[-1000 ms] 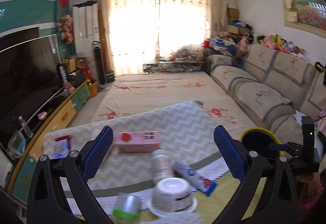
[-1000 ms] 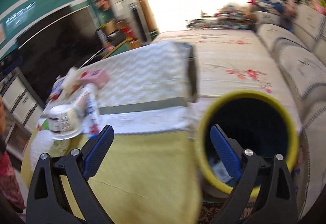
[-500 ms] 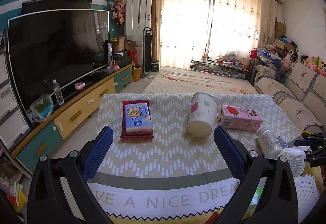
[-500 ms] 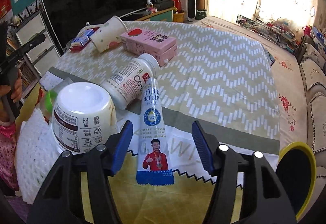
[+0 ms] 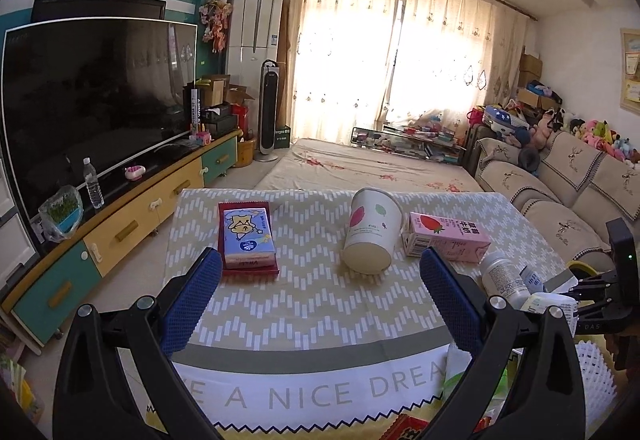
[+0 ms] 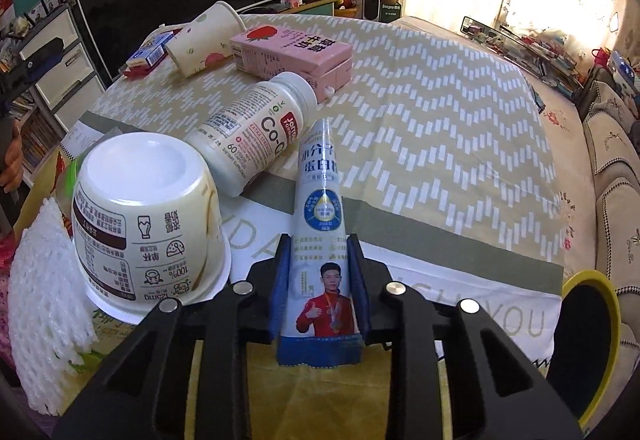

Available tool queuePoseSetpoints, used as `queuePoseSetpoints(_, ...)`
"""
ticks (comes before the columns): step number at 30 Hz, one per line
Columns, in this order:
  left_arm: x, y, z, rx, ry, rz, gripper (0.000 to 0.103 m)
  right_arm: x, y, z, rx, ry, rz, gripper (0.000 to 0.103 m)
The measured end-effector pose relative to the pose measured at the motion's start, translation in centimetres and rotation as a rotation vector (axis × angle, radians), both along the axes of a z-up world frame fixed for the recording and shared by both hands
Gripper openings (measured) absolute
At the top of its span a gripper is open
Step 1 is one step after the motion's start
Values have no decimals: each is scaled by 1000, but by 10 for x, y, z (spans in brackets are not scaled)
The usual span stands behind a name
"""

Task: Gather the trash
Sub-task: 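Reach the right gripper to the blue-and-white drink pouch and grasp it, then carry the drink pouch with the right gripper into the bin and release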

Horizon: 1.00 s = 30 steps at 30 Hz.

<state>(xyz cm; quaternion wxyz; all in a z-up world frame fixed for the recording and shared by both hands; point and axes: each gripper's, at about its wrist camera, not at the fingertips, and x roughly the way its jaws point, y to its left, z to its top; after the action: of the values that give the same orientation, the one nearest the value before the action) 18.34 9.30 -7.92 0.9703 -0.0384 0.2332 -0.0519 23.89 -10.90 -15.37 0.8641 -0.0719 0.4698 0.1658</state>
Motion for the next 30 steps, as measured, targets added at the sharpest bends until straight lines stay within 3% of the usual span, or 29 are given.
queuePoseSetpoints(7, -2, -2, 1, 1, -4, -4, 98, -13, -9, 5, 16, -19, -48, 22)
queuePoseSetpoints(15, -3, -5, 2, 11, -5, -18, 98, -50, -47, 42, 75, -114, -135, 22)
queuePoseSetpoints(23, -4, -12, -1, 21, -1, -30, 98, -97, -116, 77, 99, -218, -312, 22)
queuePoseSetpoints(30, -4, -15, -2, 29, 2, -38, 98, -114, -178, 71, 86, -212, -489, 22)
